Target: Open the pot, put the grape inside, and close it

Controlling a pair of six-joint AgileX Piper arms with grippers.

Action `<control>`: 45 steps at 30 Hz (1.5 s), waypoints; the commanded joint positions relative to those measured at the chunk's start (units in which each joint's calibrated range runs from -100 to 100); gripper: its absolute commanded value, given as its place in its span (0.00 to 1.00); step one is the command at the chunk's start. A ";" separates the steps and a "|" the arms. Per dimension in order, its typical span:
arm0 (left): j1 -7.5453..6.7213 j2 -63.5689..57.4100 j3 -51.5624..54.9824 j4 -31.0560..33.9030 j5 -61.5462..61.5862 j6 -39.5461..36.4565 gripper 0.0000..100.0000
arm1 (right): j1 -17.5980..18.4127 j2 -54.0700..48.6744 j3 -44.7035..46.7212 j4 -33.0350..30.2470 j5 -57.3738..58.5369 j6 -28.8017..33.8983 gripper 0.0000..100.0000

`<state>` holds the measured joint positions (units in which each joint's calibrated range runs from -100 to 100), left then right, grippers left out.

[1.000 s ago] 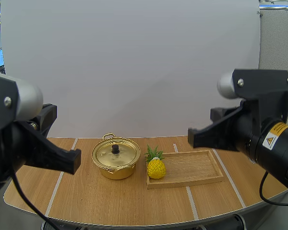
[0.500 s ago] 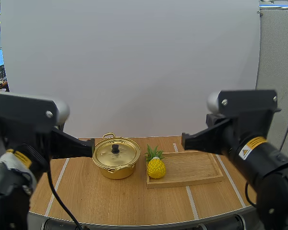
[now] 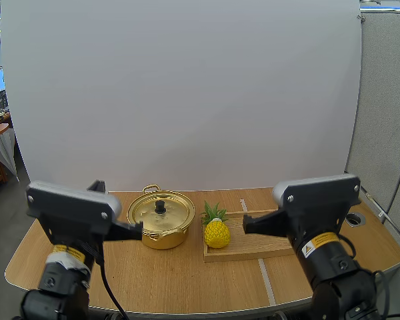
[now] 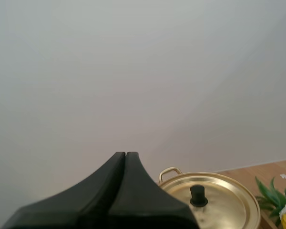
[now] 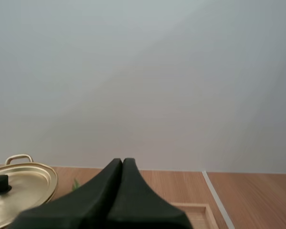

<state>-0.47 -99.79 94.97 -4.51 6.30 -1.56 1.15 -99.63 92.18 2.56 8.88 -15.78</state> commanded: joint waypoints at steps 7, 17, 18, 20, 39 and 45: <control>0.07 -0.21 5.03 0.09 3.99 -5.86 0.00 | -0.15 -0.37 7.82 0.15 0.56 0.07 0.00; 0.07 -0.21 5.03 0.09 24.15 -7.90 0.00 | -0.15 -0.37 7.82 0.15 22.51 0.07 0.00; 0.07 -0.21 5.03 0.09 24.15 -8.00 0.00 | -0.15 -0.37 7.82 0.15 22.36 0.07 0.00; 0.07 -0.21 5.03 0.09 24.15 -8.21 0.00 | -0.15 -0.37 7.82 0.15 22.36 0.07 0.00; 0.07 -0.21 5.03 0.09 23.03 -8.68 0.00 | -0.15 -0.37 7.82 0.15 22.34 0.07 0.00; 0.07 -0.21 5.03 0.09 23.03 -8.68 0.00 | -0.15 -0.37 7.82 0.15 22.34 0.07 0.00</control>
<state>-0.47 -99.79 99.91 -4.40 30.65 -9.76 1.15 -99.63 99.96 2.56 31.37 -15.78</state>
